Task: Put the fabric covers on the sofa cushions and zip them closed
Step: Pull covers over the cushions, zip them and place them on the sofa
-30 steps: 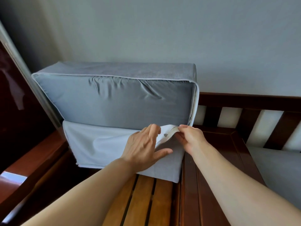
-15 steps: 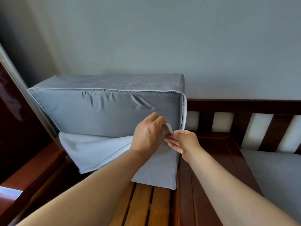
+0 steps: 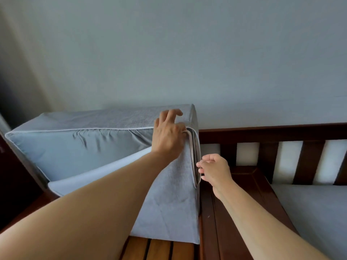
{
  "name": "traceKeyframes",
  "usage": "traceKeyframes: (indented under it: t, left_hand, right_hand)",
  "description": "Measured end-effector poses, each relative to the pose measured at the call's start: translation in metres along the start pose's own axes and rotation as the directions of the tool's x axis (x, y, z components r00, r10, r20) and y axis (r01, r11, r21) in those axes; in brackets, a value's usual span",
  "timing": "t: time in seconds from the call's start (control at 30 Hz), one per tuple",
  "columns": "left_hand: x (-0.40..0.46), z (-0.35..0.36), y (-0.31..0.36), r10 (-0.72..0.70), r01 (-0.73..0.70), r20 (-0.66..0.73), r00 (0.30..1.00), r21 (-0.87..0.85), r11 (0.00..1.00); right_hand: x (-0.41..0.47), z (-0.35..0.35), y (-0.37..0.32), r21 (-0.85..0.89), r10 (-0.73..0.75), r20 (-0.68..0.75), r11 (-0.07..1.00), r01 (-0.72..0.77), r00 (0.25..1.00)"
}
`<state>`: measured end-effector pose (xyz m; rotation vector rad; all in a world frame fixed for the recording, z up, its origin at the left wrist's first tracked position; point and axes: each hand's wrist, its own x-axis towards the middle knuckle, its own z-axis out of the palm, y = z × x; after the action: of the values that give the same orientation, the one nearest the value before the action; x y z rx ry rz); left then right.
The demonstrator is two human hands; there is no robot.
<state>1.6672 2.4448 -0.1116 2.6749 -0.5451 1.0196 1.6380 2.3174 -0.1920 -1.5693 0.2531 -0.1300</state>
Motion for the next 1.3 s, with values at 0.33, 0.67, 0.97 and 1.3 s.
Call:
traceKeyframes:
  t: [0.33, 0.67, 0.97, 1.3]
  left_hand:
    - [0.016, 0.016, -0.002, -0.118, 0.102, -0.064, 0.991, -0.217, 0.971]
    - [0.010, 0.025, -0.001, -0.146, 0.109, -0.159, 0.976, -0.220, 0.969]
    - [0.003, 0.035, -0.005, -0.108, 0.048, -0.272, 0.956, -0.218, 0.975]
    - [0.004, 0.039, -0.008, -0.104, 0.046, -0.276, 0.956, -0.210, 0.977]
  right_hand:
    - [0.009, -0.001, 0.003, -0.030, -0.022, -0.004, 0.999, 0.022, 1.000]
    - [0.006, 0.002, 0.047, -0.031, -0.014, -0.034, 0.999, 0.013, 0.999]
    - [0.019, 0.011, 0.110, 0.036, 0.183, -0.035, 0.983, -0.182, 0.983]
    - [0.030, 0.026, 0.127, 0.260, 0.307, 0.081, 0.912, -0.317, 0.948]
